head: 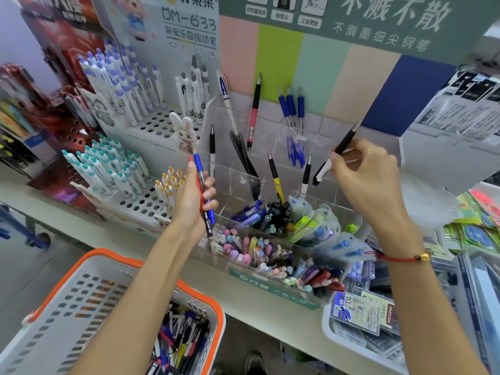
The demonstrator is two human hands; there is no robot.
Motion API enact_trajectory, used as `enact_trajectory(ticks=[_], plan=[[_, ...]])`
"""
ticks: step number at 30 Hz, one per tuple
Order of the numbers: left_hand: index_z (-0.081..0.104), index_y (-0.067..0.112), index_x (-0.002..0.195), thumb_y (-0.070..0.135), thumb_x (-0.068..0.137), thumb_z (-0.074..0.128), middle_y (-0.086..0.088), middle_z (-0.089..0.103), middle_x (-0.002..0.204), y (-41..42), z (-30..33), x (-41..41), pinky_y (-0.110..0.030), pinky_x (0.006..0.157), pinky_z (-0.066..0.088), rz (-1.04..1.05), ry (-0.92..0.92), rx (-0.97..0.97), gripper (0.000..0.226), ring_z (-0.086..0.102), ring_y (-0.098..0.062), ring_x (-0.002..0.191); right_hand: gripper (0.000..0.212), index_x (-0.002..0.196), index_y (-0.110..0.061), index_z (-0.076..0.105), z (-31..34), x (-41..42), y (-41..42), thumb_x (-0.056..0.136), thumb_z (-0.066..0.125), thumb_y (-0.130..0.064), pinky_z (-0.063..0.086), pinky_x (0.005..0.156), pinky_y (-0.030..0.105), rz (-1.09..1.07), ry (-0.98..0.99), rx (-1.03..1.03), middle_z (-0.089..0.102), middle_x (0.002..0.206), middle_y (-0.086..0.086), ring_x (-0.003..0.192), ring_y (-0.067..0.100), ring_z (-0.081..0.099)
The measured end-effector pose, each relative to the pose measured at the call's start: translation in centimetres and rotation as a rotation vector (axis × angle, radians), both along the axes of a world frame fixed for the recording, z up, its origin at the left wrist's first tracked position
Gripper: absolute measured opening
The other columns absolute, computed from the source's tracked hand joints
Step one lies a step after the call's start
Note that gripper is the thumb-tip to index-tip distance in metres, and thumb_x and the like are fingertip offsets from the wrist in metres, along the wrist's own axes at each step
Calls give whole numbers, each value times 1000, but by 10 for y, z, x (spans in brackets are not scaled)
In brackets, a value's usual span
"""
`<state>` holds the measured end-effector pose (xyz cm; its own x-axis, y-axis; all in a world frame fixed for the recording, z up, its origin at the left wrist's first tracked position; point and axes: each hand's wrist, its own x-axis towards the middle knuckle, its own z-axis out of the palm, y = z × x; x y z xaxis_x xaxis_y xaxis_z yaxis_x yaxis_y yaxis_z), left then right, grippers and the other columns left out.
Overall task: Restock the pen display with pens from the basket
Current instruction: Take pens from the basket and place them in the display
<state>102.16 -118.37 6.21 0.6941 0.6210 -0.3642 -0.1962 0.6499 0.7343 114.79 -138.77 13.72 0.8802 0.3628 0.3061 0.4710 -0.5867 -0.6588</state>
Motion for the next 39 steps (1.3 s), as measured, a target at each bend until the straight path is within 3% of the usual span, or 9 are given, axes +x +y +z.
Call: enact_trajectory(ticks=[5,11,23,29,35,39], plan=[[47,15,89,34,104,39,7,44,60,-7,4,6,-12,32,26,-70,-18,18,26,33,-2,41,16,105,-12,68,1,4,-7,93,60,-20,48,78,28,-1,19,-147,71,93,4,86,19,64],[49,14,89,29,103,40,7,44,59,-16,11,10,-12,32,26,-128,-13,5,23,34,-3,40,17,101,-16,70,-6,2,1,90,62,-26,54,86,41,0,110,-255,72,96,6,95,28,66],[45,11,96,14,101,29,3,41,68,-28,15,20,-13,37,26,-294,-99,-7,17,34,-4,48,29,110,-17,72,-19,10,17,98,53,-35,42,70,33,64,151,-578,70,96,10,88,35,61],[54,8,118,14,104,32,2,48,76,-36,17,25,-17,49,34,-357,-105,25,27,40,-6,60,34,106,-17,72,-15,20,23,92,61,-45,43,67,32,127,164,-717,70,95,8,84,28,61],[60,10,119,9,103,39,1,64,95,-34,17,28,-26,79,56,-346,-120,27,27,63,-9,83,34,109,-12,69,-19,20,25,94,57,-40,47,69,34,59,125,-672,67,94,11,81,31,59],[60,11,119,7,103,39,-1,71,107,-34,18,27,-30,84,58,-364,-139,28,27,70,-12,97,32,110,-10,66,-19,13,26,98,51,-37,45,70,34,70,145,-649,64,94,11,81,31,57]])
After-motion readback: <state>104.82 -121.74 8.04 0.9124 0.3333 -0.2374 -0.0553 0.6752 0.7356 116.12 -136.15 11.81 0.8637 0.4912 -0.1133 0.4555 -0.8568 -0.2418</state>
